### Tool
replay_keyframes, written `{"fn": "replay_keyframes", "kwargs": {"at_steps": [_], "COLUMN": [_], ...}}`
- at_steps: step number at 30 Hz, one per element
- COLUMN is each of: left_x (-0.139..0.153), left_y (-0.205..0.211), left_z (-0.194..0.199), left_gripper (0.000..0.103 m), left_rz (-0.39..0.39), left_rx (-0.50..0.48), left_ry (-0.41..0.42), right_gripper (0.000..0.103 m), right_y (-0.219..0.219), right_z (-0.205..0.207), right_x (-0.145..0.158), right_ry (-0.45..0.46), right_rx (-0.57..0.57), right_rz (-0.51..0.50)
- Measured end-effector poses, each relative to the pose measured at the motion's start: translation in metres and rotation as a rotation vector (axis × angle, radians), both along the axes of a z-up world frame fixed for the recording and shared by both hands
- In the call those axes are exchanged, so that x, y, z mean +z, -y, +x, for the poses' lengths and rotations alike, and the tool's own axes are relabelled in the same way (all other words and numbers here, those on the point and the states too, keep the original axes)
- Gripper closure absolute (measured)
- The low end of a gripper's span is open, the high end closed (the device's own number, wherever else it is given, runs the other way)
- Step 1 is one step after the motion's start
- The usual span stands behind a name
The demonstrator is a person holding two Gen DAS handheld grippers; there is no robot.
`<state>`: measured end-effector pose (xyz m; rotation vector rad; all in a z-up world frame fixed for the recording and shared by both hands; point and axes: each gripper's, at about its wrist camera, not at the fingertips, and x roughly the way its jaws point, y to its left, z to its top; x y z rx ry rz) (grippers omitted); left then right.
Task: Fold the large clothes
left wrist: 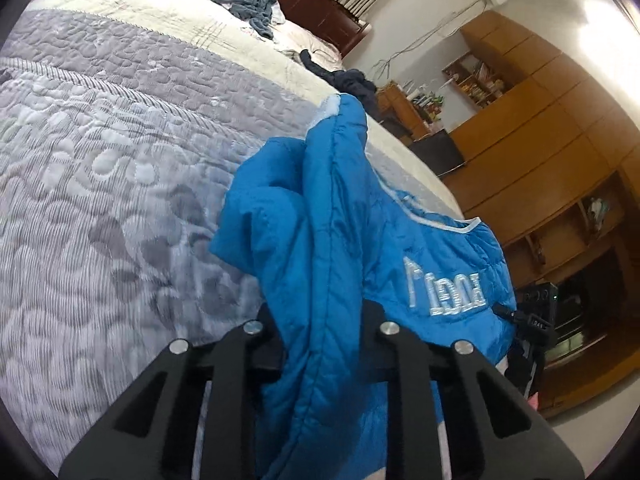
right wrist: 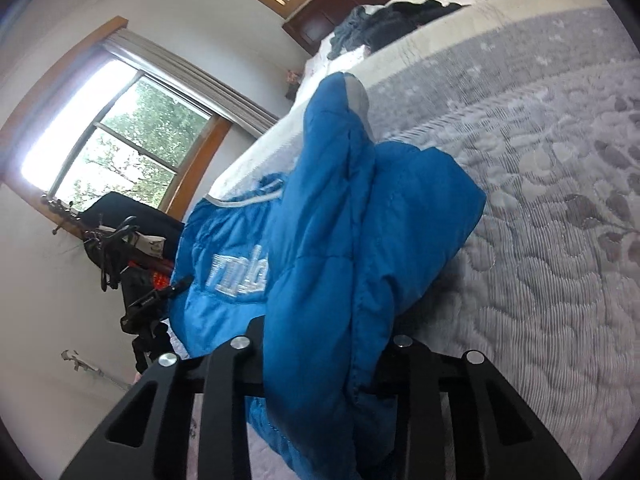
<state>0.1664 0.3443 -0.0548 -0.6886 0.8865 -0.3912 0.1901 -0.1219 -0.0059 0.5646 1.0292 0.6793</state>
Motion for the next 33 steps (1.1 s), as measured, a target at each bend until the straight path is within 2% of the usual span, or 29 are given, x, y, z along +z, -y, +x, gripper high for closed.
{"fn": "replay_keyframes", "kwargs": {"at_steps": [5,10,13,17,22,27,30,33], "left_x": [0.028,0.054,0.056,0.038,-0.003,-0.042,-0.05,-0.056], "left_y": [0.012,0.024,0.027,0.034,0.031,0.014,0.015,0.011], "left_z": [-0.058,-0.134,-0.177,-0.218,-0.23,-0.221,-0.217,-0.215], "left_gripper": [0.085,0.084,0.084,0.084,0.082,0.073,0.066,0.064], "left_rz": [-0.007,0.005,0.013,0.026,0.046,-0.079,-0.085,-0.119], "left_rx": [-0.036,-0.061,-0.068,-0.07,-0.031,-0.018,-0.021,-0.024], "left_ry": [0.044,0.095,0.106,0.087,0.032,-0.012,-0.017,-0.025], "right_gripper": [0.072,0.072,0.072,0.072,0.072,0.066,0.063,0.059], "right_y": [0.005,0.012,0.017,0.018,0.027,0.046,0.049,0.049], "right_z": [-0.04,-0.106,-0.145,-0.185,-0.188,-0.172,-0.17,-0.17], "right_x": [0.028,0.053,0.057,0.049,0.012,-0.043,-0.058,-0.059], "right_ry": [0.035,0.077,0.085,0.082,0.005,-0.132,-0.146,-0.143], "right_rx": [0.03,0.074,0.083,0.088,0.058,0.002,-0.004,-0.001], "right_rz": [-0.013,-0.024,-0.029,-0.05,-0.061,0.02,0.053,0.054]}}
